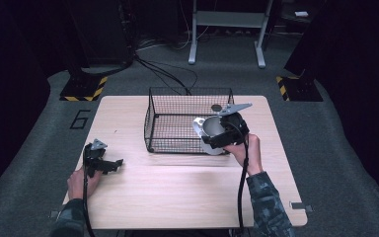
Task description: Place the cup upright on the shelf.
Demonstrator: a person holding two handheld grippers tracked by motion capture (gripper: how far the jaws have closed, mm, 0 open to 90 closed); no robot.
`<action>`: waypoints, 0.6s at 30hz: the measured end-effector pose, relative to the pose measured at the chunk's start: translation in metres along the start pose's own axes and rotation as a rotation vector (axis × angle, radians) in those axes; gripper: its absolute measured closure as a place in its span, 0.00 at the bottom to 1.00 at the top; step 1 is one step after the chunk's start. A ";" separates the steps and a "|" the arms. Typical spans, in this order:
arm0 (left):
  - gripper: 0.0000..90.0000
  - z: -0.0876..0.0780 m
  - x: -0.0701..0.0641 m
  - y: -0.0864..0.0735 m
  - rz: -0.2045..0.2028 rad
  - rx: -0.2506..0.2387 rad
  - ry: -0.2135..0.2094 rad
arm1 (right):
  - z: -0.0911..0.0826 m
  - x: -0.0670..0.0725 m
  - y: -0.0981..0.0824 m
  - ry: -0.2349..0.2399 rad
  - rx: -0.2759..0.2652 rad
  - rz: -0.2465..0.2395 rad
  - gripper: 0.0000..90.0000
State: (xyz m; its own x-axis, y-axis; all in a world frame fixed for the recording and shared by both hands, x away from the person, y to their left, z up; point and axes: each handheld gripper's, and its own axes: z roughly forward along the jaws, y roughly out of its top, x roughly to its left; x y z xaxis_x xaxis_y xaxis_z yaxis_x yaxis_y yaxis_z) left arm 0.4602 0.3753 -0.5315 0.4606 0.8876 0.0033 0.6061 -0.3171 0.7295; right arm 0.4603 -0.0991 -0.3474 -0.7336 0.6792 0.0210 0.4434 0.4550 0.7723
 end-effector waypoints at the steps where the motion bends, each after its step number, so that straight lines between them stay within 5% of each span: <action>1: 0.00 0.000 0.000 0.000 0.000 -0.001 0.000 | 0.002 -0.001 0.002 0.002 -0.002 -0.005 0.06; 18: 0.00 0.000 0.000 0.000 0.000 -0.002 0.001 | 0.025 -0.006 0.025 0.011 0.022 -0.008 0.06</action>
State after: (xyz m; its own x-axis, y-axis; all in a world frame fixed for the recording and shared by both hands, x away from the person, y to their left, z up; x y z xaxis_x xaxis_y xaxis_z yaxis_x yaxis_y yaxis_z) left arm 0.4603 0.3754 -0.5317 0.4602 0.8878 0.0038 0.6049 -0.3167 0.7306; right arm 0.4886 -0.0776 -0.3438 -0.7428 0.6691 0.0224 0.4487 0.4728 0.7584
